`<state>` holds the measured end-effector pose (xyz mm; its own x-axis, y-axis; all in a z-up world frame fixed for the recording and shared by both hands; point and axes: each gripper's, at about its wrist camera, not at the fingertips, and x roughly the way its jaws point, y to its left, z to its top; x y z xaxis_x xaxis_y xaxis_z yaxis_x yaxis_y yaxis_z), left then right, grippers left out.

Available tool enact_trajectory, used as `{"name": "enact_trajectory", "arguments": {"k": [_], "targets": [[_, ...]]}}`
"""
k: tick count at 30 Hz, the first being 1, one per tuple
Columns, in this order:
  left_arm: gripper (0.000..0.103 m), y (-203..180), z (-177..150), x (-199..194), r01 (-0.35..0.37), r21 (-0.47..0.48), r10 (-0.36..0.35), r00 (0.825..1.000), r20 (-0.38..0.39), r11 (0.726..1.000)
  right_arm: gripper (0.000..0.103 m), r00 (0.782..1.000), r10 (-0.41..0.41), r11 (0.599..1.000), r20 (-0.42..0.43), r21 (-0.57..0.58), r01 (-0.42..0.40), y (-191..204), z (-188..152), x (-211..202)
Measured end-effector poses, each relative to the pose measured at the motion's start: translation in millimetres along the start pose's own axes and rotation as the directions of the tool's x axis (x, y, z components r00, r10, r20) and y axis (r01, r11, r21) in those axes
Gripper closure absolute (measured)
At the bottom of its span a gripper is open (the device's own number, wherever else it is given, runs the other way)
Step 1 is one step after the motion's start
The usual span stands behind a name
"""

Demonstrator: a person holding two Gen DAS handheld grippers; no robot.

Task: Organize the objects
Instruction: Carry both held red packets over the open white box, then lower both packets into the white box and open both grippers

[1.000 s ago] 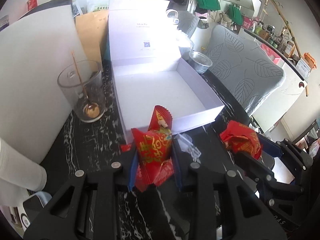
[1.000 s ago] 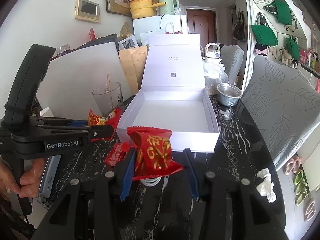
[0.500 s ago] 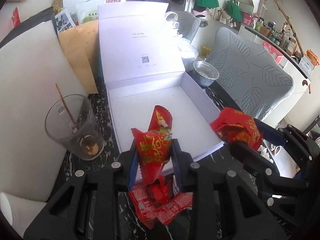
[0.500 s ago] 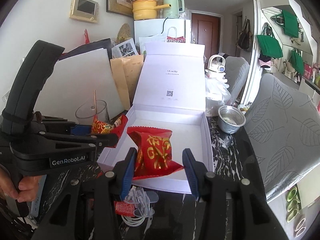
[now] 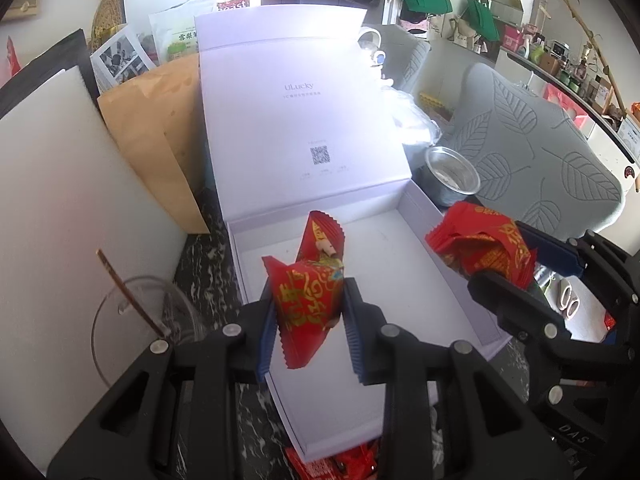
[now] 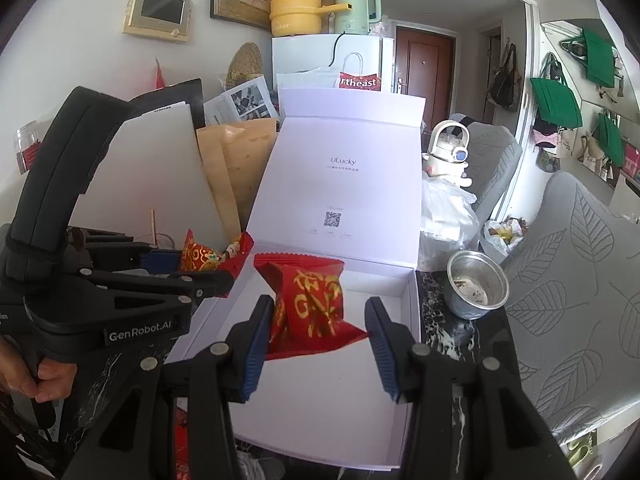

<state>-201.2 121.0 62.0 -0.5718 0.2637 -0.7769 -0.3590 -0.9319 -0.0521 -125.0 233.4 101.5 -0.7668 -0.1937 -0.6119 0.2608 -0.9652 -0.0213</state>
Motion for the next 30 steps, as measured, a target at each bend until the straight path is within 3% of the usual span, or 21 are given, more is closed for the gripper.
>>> {"name": "enact_trajectory", "arguments": {"k": [13, 30], "targets": [[0.074, -7.1, 28.2, 44.3, -0.017, 0.009, 0.017, 1.000, -0.020, 1.000, 0.056, 0.997, -0.049, 0.999, -0.057, -0.018, 0.048, -29.4, 14.1, 55.1], [0.074, -13.0, 26.0, 115.0, -0.030, 0.037, 0.035, 0.989, -0.145, 0.999, 0.055, 0.981, -0.096, 0.995, -0.167, -0.020, 0.094, -46.6, -3.8, 107.4]]}}
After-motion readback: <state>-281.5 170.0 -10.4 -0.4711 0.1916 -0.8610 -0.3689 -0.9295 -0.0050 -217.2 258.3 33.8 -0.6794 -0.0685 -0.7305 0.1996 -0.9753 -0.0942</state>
